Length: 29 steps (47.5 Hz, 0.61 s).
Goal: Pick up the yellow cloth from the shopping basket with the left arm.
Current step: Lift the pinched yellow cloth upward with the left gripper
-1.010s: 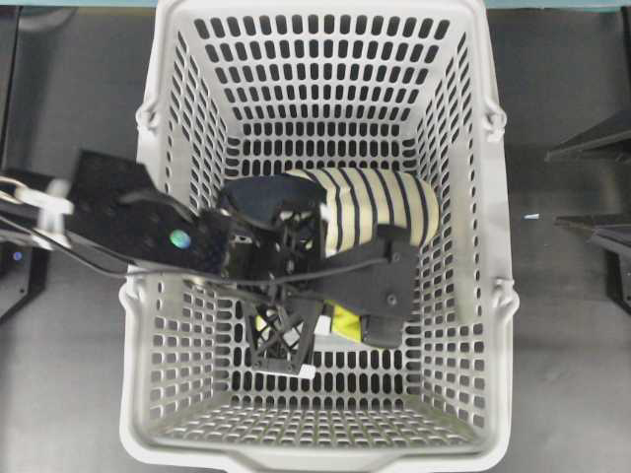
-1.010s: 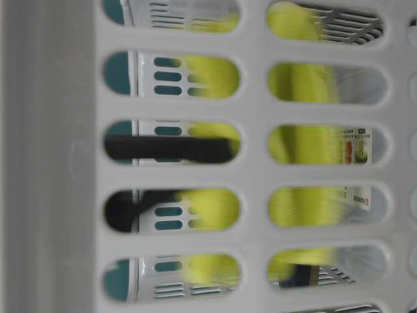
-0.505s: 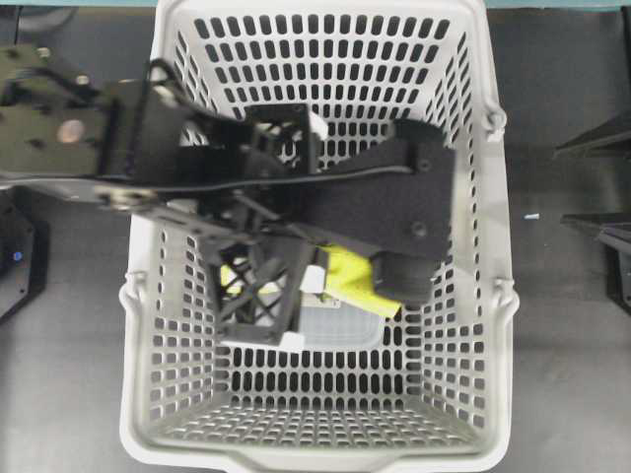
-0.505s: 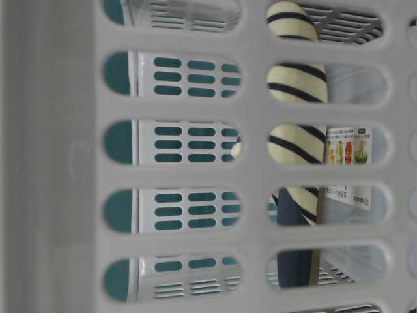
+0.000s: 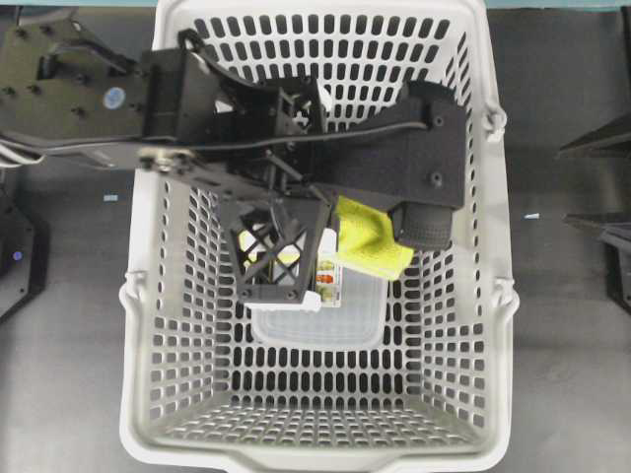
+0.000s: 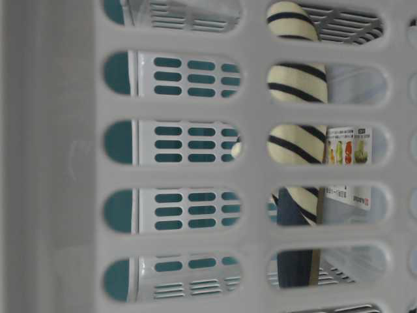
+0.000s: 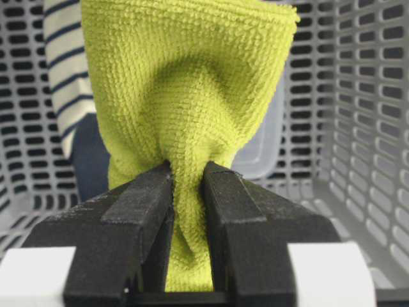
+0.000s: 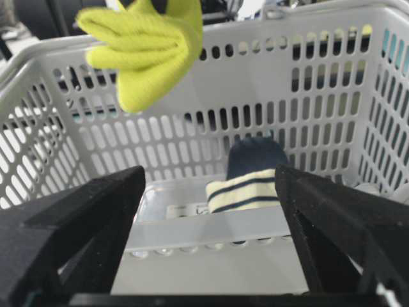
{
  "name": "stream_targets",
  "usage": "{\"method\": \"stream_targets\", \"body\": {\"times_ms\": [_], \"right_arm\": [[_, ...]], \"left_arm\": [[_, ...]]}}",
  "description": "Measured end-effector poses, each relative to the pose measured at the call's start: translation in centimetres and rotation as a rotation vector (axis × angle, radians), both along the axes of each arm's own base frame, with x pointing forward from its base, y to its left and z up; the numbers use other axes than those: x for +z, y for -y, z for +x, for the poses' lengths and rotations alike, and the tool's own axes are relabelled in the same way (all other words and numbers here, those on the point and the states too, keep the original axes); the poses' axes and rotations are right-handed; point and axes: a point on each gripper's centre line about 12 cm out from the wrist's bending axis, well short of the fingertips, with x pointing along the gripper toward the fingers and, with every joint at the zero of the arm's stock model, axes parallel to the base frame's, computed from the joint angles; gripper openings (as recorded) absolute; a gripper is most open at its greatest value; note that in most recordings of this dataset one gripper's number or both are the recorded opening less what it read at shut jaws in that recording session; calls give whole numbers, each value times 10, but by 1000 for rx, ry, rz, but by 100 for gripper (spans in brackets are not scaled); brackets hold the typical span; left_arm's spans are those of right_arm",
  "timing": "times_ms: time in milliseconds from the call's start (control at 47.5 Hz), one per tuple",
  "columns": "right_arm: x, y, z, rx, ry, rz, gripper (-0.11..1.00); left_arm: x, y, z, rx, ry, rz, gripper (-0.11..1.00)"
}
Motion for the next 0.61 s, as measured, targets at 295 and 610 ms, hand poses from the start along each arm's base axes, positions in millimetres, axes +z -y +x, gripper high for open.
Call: {"method": "stream_targets", "body": {"times_ms": [295,610], "right_arm": [[1,0,0,0,5,0,78],[1,0,0,-1,18,1,78]], "left_arm": [[3,0,-20,-5,29,-2,13],[-5,6,-21,-20,17,-3,13]]}}
